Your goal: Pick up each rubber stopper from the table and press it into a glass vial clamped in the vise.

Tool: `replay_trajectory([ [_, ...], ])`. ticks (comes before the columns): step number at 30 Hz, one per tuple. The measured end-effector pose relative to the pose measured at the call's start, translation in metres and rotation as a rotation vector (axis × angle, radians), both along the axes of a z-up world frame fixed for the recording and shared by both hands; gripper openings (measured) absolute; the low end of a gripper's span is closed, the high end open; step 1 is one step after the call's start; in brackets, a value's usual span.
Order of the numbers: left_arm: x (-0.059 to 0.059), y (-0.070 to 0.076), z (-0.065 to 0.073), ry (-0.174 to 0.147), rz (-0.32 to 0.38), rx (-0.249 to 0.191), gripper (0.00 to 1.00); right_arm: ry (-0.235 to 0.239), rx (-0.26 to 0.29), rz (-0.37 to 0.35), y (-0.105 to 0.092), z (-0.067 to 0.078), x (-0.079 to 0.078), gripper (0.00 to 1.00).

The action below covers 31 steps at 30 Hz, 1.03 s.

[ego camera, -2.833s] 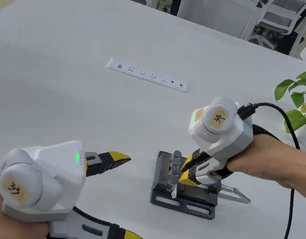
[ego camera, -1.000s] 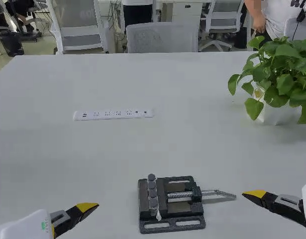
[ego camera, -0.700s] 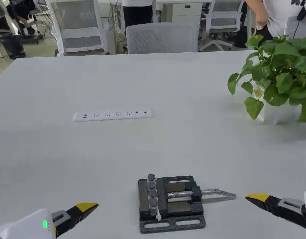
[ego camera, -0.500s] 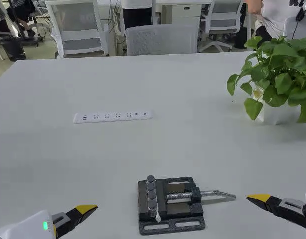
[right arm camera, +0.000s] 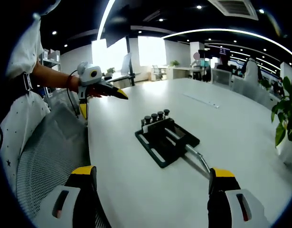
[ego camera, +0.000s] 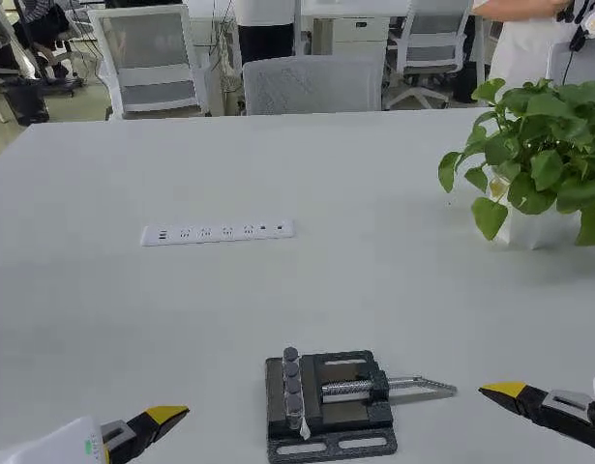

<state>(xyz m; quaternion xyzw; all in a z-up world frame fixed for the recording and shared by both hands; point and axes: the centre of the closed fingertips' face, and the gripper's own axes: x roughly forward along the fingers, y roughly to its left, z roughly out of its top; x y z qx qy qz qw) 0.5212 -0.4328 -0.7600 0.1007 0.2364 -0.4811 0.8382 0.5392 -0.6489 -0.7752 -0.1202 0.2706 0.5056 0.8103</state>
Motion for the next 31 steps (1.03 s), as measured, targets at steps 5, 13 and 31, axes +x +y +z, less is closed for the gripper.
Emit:
replay_trajectory([
  [5, -0.0007, -0.0011, -0.0007, 0.001, -0.005, 0.001, 0.99, -0.003, 0.002, -0.004, -0.0012, 0.0013, 0.0004, 0.97],
  [13, 0.0002, -0.0021, 0.0015, -0.002, -0.008, -0.004, 0.99, -0.005, -0.004, -0.001, -0.0015, 0.0037, -0.0004, 0.96],
  [31, -0.0047, -0.0027, 0.0018, 0.000, -0.016, -0.008, 0.99, -0.015, -0.016, 0.003, -0.0027, 0.0066, -0.0031, 0.95],
])
